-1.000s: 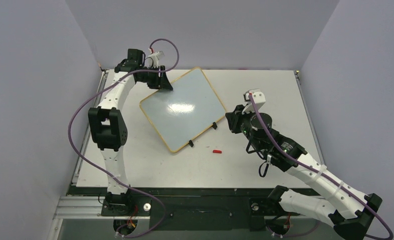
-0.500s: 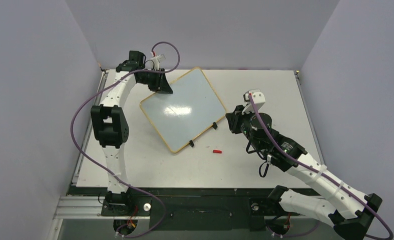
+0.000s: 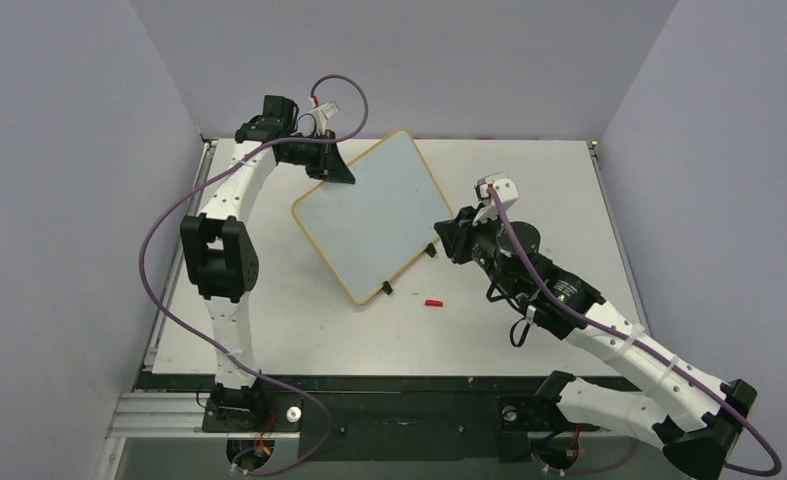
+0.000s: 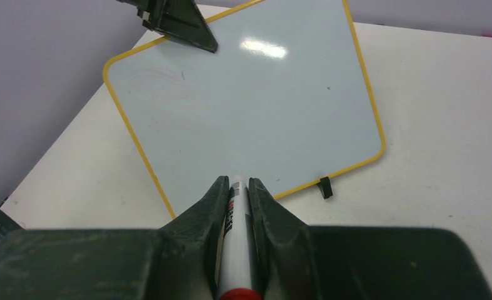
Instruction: Write a sentence on the whiteboard
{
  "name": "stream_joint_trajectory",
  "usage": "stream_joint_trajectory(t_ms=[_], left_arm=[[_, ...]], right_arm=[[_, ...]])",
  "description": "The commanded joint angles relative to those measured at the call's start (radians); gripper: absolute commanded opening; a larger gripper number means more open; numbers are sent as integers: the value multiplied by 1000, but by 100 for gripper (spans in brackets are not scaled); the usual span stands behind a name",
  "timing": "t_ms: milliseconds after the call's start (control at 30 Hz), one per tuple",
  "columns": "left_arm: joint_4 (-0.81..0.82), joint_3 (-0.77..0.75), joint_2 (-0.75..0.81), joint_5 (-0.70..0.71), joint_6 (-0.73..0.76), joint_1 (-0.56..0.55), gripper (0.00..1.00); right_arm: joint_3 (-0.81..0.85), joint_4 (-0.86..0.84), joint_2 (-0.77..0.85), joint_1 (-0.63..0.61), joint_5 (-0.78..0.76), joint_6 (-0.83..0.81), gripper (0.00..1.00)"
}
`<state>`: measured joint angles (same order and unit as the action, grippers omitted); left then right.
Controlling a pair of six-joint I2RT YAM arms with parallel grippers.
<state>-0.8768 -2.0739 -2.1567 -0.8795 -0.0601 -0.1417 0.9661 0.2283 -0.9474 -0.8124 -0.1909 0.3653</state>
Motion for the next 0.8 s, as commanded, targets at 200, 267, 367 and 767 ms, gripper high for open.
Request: stream_joint_trajectory(t_ms=[200, 267, 367, 767], left_arm=[[112, 103, 151, 144, 137, -42, 0], [134, 118, 163, 145, 130, -43, 0], [151, 130, 172, 135, 128, -43, 0], [256, 202, 209, 12, 102, -19, 3]], right_arm=[[-22, -397, -169, -39, 278, -78, 0], [-25, -474, -210, -47, 335, -89, 0], [-26, -593, -291, -54, 425, -86, 0], [88, -827, -584, -67, 511, -42, 0]])
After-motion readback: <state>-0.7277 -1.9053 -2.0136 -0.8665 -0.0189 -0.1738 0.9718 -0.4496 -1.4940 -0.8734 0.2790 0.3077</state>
